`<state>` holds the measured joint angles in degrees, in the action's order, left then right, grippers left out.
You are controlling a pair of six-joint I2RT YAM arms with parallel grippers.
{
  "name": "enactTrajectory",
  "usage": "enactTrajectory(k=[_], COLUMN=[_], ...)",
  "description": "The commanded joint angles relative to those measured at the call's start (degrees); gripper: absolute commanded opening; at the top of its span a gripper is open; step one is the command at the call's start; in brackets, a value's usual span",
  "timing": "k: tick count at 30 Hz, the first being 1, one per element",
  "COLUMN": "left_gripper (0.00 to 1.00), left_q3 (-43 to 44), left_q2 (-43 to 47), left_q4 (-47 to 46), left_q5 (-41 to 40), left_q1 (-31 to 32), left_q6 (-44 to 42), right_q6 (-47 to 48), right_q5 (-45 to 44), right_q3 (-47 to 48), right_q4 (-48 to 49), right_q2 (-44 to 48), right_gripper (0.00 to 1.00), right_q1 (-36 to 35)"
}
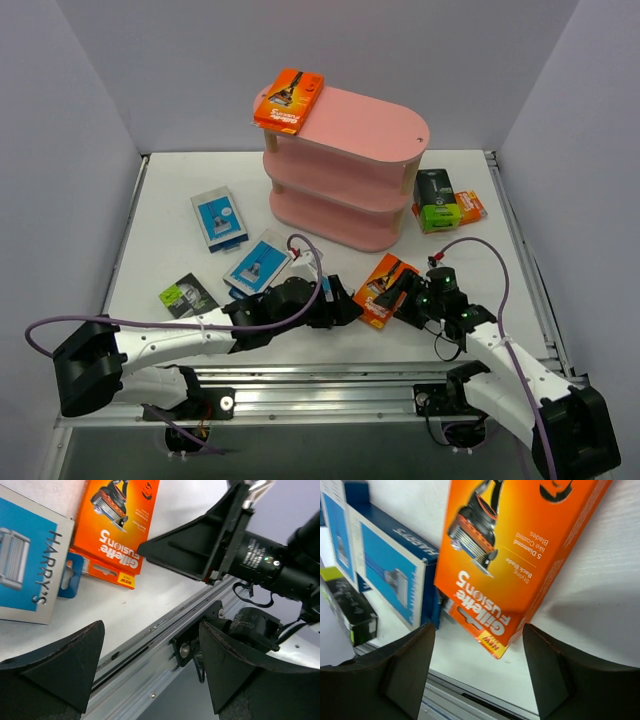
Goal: Place and organize the shaving razors onto the shelf
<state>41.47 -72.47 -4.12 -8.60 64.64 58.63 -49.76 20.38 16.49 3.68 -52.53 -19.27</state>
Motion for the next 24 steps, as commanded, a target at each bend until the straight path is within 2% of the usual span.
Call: enactTrajectory(k=[1, 5, 9, 14, 16, 21, 24], left_gripper=[0.85, 0.85, 0.84, 0.79, 0.73, 0.61, 0.59], left_q3=[-0.78, -3.40, -6.14, -4.48, -3.95, -5.26, -4.82], left_q2=[-1.27, -2.85, -3.82, -6.72, -9.08, -15.40, -18.14], left_q4=[-5.36, -8.44, -12.74, -13.55, -14.86, -22.23, -23.56], left_q5=[-3.61, -5.72, -8.52, -11.43, -12.40, -13.99, -14.51], left_q1=[2.32, 4.09, 4.88, 7.33, 8.22, 9.80, 10.24], left_q6=[6.56, 12.29, 20.01, 24.94, 28.36, 34.43, 35.76], right_q6=[-0.43, -1.57, -1.40, 0.53, 1.06, 2.73, 4.66], right_q5=[-6.04, -11.41, -11.42, -9.22, -9.13, -4.92, -1.41], right_q3=[4.51, 6.09, 6.01, 6.01, 6.53, 6.63, 6.36], right_q4=[-7.27, -12.46, -13.18, -12.03, -12.03, -9.49, -7.90], right_q2=[4.97, 8.67, 7.71, 7.18, 6.92, 4.20, 2.18], right_gripper=[0.68, 0.74, 0.75, 0.74, 0.75, 0.75, 0.75], right_q1=[0.10, 1.25, 5.36, 11.87, 13.63, 18.38, 21.90])
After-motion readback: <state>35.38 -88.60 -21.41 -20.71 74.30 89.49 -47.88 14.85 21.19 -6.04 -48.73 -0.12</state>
